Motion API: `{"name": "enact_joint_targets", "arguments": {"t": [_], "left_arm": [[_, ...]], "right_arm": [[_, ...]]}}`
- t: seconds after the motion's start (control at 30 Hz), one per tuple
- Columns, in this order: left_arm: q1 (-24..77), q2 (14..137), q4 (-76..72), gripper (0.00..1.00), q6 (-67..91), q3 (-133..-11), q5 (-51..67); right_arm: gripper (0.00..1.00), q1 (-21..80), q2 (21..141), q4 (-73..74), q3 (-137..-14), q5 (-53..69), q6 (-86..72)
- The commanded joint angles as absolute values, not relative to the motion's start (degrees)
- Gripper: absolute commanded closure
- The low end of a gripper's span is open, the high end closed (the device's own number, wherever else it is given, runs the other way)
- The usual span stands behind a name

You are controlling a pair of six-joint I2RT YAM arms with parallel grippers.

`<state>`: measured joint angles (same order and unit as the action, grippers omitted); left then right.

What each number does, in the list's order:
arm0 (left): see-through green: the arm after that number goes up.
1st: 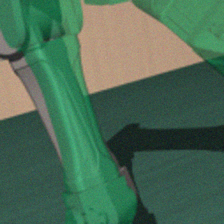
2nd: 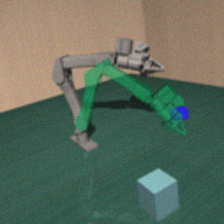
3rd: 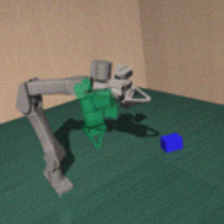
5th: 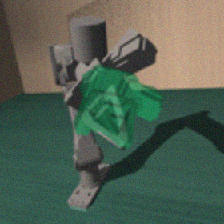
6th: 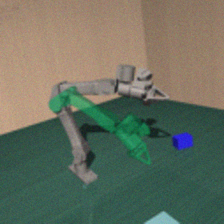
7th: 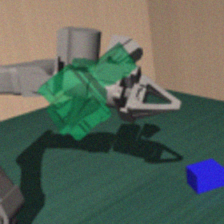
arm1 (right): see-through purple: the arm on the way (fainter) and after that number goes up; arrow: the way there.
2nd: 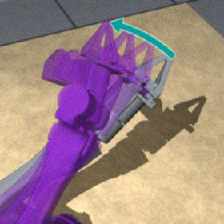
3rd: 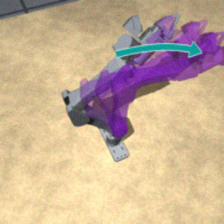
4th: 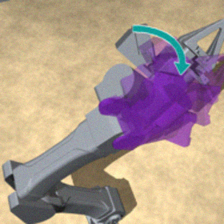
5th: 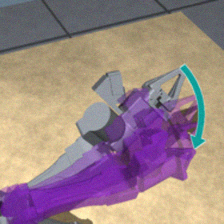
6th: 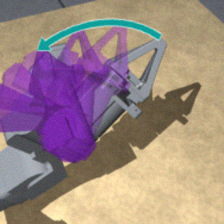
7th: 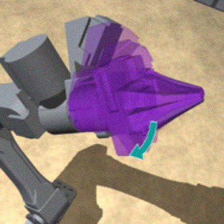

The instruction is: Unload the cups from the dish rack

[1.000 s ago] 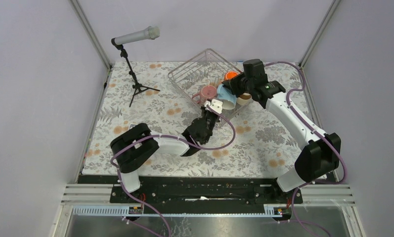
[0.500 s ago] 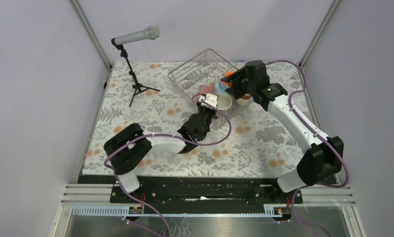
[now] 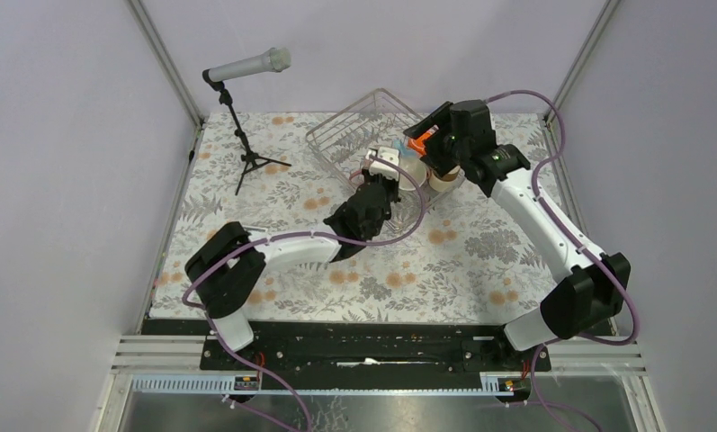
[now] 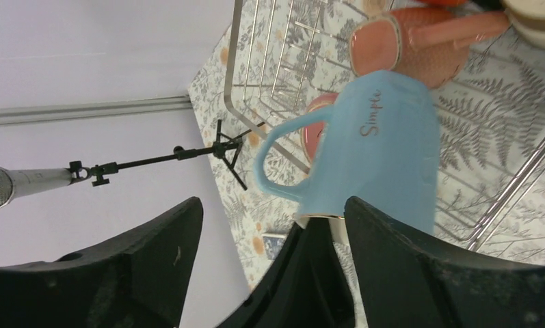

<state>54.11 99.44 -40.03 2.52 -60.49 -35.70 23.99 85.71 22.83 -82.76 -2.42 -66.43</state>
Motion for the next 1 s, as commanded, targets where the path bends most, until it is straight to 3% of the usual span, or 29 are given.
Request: {"name": "enact_joint_targets", "arguments": {"t": [0.0,0.07,0.2,0.5,0.97], "left_arm": [[52.4,93.0,-39.0,1.0,9.3,-68.3,-35.1],[52.3,92.4,-36.5,1.0,10.2,-70.1,-35.0],[52.1,91.9,-30.6,1.0,11.3,-73.7,-34.8],[50.8,86.0,-17.6,1.0,16.1,-75.1,-35.7],[43.7,69.4,16.8,1.0,29.7,-72.2,-33.7]], "right_arm": [[0.13,24.1,82.8,26.5,-87.2,-8.0,-59.2],[0.06,24.1,82.5,27.3,-88.9,-9.8,-57.0],[0.03,24.0,82.7,29.6,-92.9,-12.1,-53.0],[0.01,23.3,81.1,32.2,-95.4,-12.7,-47.9],[0.0,22.9,83.1,32.8,-93.5,-10.2,-44.0]]}}
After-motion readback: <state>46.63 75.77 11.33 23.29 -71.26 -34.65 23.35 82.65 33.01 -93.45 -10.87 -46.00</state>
